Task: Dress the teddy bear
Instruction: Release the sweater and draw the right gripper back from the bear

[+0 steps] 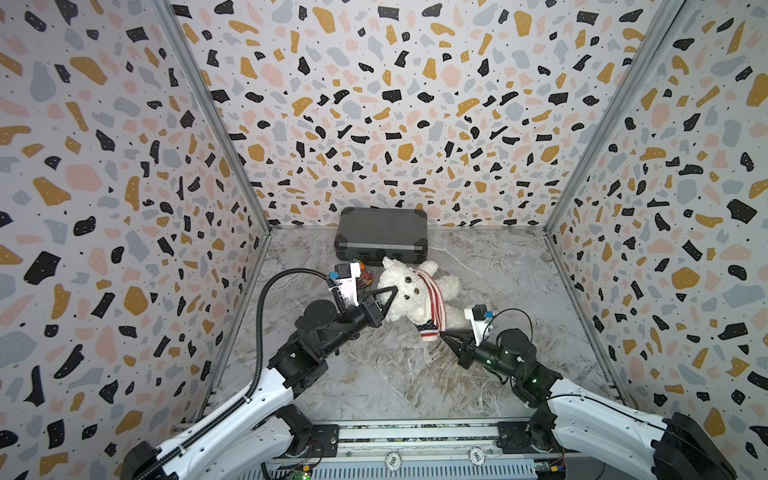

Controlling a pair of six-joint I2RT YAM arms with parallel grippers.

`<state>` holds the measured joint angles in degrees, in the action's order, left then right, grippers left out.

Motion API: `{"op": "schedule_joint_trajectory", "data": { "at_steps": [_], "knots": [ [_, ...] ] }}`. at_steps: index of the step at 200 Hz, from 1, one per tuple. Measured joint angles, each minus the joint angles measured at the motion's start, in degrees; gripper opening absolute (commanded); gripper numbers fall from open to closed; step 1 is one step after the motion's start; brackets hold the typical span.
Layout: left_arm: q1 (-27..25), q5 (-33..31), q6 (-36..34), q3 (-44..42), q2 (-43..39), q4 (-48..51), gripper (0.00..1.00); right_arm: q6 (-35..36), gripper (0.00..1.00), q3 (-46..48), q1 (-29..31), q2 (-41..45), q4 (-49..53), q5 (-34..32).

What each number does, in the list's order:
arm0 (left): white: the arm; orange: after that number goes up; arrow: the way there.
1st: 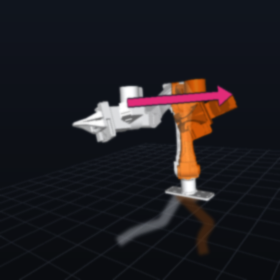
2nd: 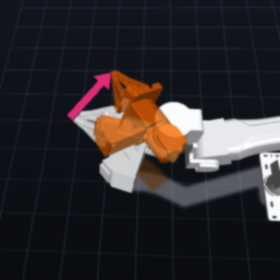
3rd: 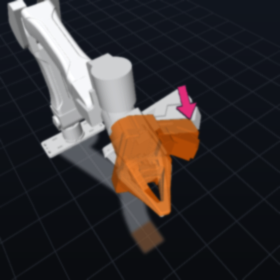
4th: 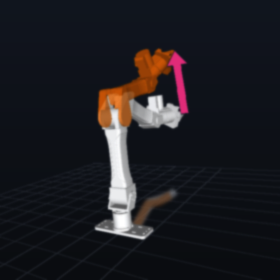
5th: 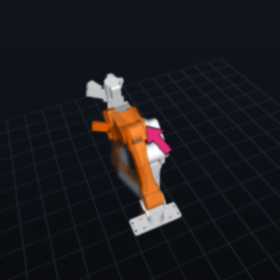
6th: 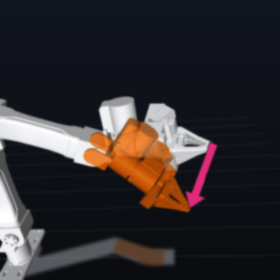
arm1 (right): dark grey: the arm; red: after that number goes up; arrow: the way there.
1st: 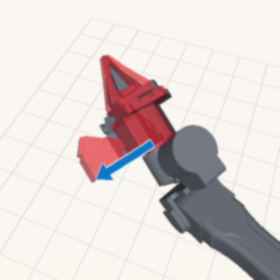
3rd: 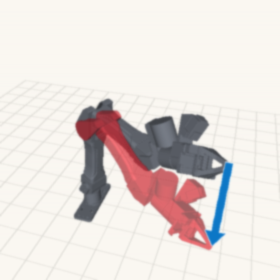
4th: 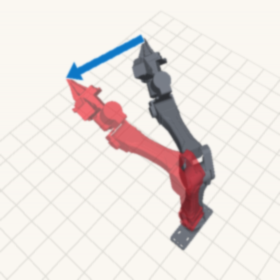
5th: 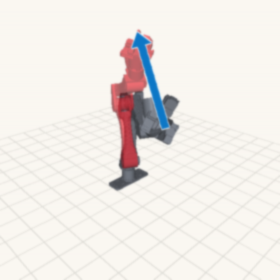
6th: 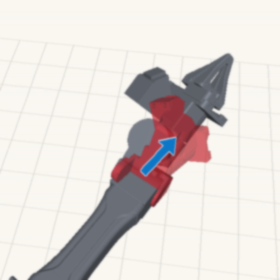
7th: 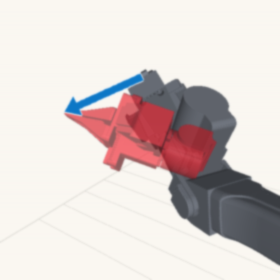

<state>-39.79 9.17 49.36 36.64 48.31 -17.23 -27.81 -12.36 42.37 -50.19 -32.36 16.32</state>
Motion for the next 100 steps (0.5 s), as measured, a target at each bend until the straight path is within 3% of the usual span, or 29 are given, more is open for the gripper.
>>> {"op": "schedule_joint_trajectory", "data": {
  "at_steps": [41,71,100],
  "knots": [
    [0.26,0.81,-7.08,0.00,-0.07,-0.15,0.00,4.02,0.51,-2.45,0.28,2.49,8.55,-0.68],
    [-0.17,2.36,-15.74,0.00,0.13,0.66,0.00,6.43,0.55,-6.34,-1.20,5.99,14.99,-0.98],
    [-2.71,2.67,-23.78,2.60,2.12,5.01,0.00,9.07,0.58,-11.32,-6.40,6.12,18.99,1.77]
  ]
}}
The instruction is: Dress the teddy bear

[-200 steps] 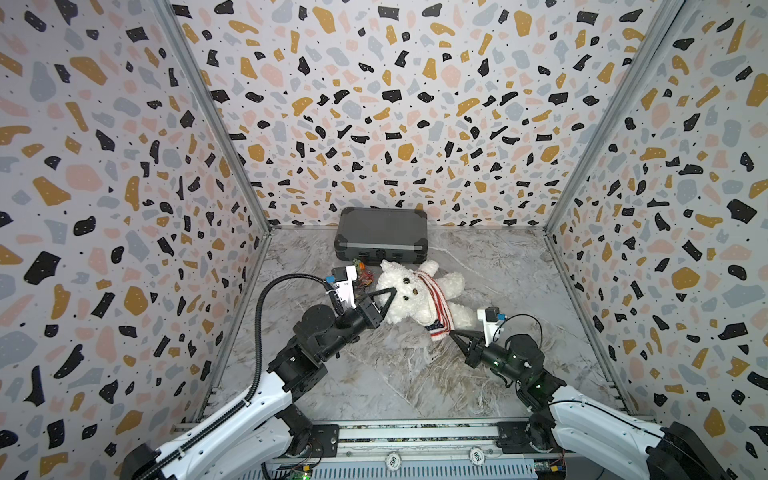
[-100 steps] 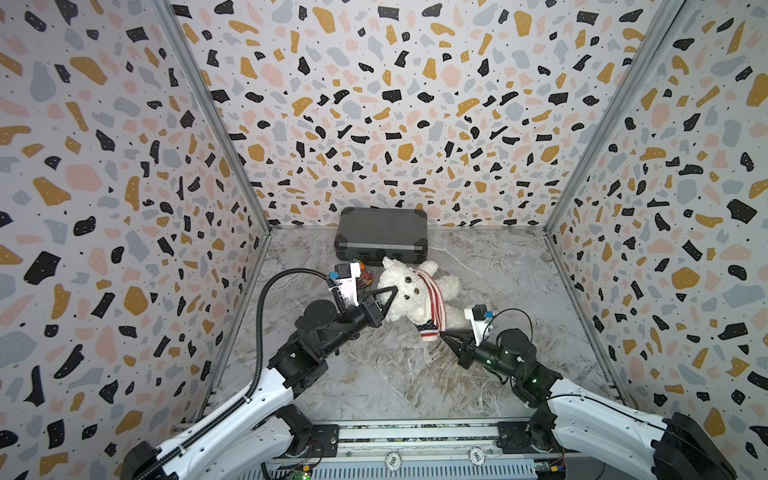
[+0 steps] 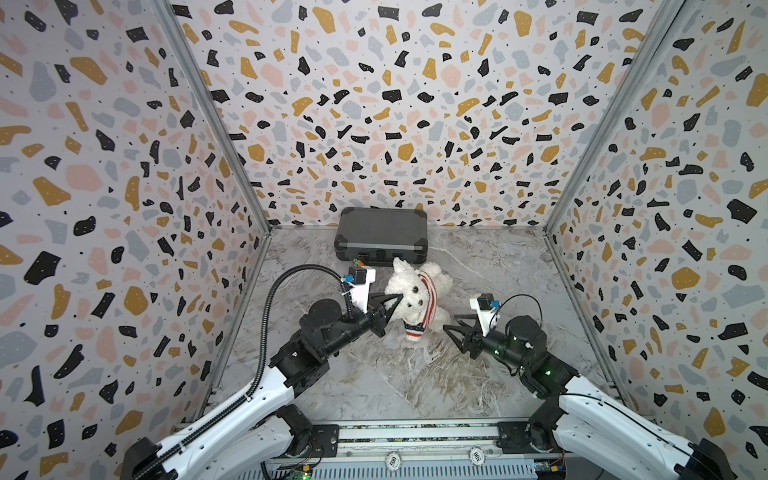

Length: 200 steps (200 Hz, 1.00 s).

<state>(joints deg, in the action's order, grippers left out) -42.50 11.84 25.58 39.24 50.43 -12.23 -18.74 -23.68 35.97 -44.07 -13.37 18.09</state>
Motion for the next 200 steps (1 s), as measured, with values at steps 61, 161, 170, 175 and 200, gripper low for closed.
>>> {"op": "schedule_joint_trajectory", "data": {
  "at_steps": [61,161,170,175,200],
  "knots": [
    [-3.98,3.48,-16.52,17.18,10.45,22.73,0.00,10.16,0.61,-5.64,-1.75,3.82,1.44,5.99],
    [-12.72,6.80,-39.23,39.30,19.15,58.53,0.00,22.16,0.64,-19.87,-1.73,-0.76,1.81,24.30],
    [-13.11,7.08,-39.98,39.34,19.26,59.32,0.00,22.93,0.64,-20.24,-1.73,-2.08,2.12,25.55],
    [-13.25,7.19,-40.17,39.34,19.37,59.87,0.00,23.41,0.64,-20.33,-1.73,-2.91,2.60,26.23],
    [-13.55,7.21,-41.29,39.34,19.71,61.81,0.00,25.40,0.65,-20.28,-1.75,-4.87,5.03,29.51]
  ]
}}
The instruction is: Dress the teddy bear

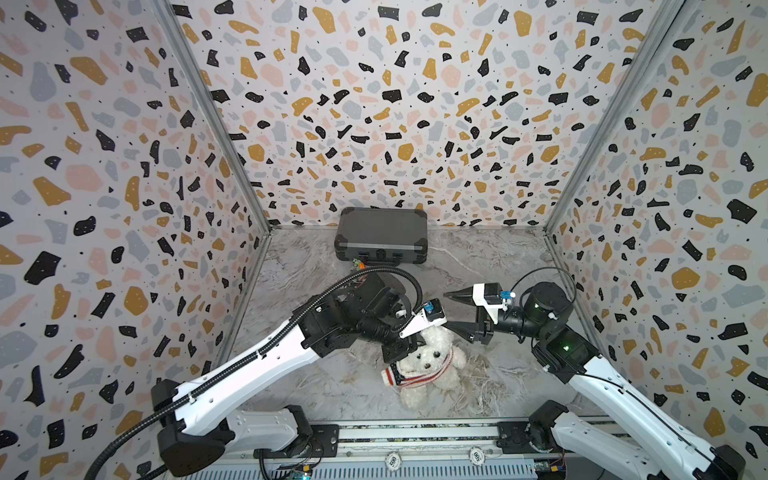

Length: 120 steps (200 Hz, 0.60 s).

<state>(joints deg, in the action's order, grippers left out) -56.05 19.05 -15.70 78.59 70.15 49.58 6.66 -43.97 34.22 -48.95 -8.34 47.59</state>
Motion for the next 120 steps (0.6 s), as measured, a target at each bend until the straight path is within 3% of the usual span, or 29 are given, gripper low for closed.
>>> {"op": "schedule_joint_trajectory", "data": {
  "at_steps": [98,120],
  "knots": [
    [-0.07,-1.77,-0.39,-0.13,-4.11,0.57,0.00,1.22,0.66,0.83,2.23,-2.32,0.17,5.64],
    [-0.07,-2.78,-0.37,-0.13,-5.33,0.57,0.00,2.16,0.59,0.83,4.26,-3.63,0.26,5.42]
  ]
}}
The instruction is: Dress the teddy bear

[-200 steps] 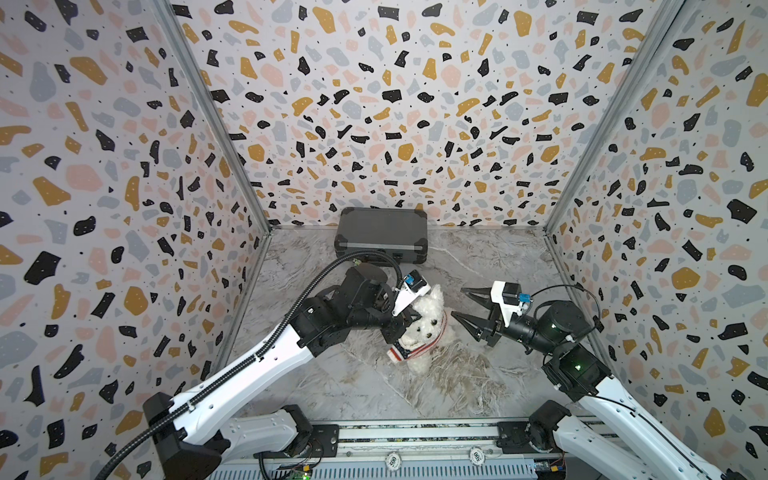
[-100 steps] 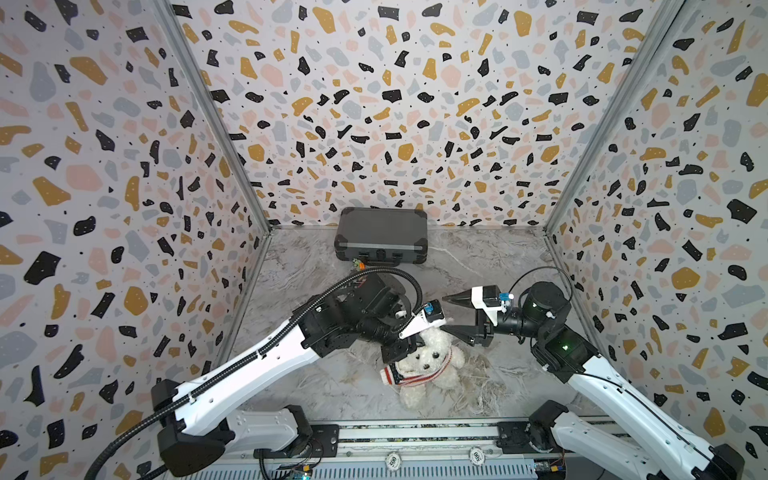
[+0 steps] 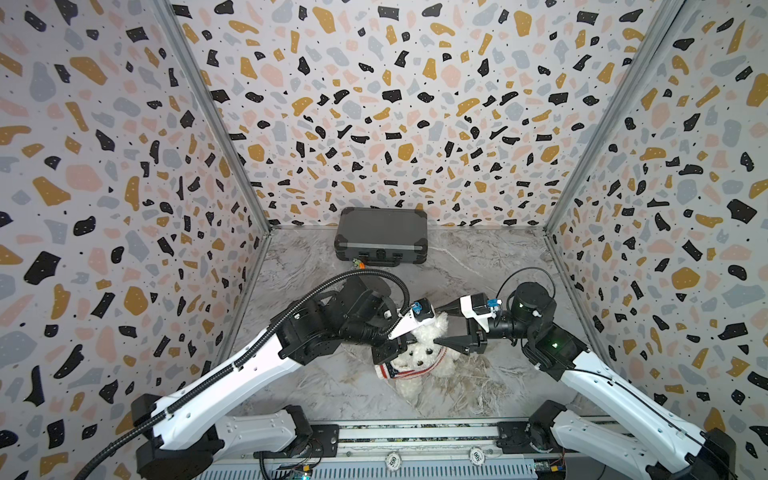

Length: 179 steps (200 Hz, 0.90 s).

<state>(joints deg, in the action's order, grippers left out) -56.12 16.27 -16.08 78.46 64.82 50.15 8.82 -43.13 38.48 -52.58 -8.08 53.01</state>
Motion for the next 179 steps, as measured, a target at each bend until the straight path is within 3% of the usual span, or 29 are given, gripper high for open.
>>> {"op": "schedule_joint_trajectory", "data": {
  "at_steps": [63,87,103,120,153,179],
  "knots": [
    [0.00,-4.85,0.42,-2.27,-1.18,-0.04,0.00,2.58,0.13,0.00,2.82,-2.95,1.25,-3.67],
    [-0.07,-7.28,0.94,-3.96,-2.36,-2.08,0.59,2.56,0.02,0.17,3.80,-2.45,1.01,-6.23],
    [-0.20,-8.90,1.84,-5.20,-3.50,-4.15,0.83,1.99,0.00,1.14,4.33,-1.55,0.55,-8.46],
    [-0.20,-11.65,3.72,-7.17,-5.46,-6.80,0.99,0.61,0.00,2.32,4.72,-0.55,-0.35,-13.18],
    [-0.17,-15.43,8.70,-11.30,-9.90,-11.89,1.00,-1.33,0.00,4.00,5.35,-0.24,-1.95,-23.54],
    [-0.17,-15.39,12.90,-12.59,-10.40,-16.74,0.92,-1.22,0.00,5.35,9.46,-0.39,-3.15,-29.83]
  ]
}}
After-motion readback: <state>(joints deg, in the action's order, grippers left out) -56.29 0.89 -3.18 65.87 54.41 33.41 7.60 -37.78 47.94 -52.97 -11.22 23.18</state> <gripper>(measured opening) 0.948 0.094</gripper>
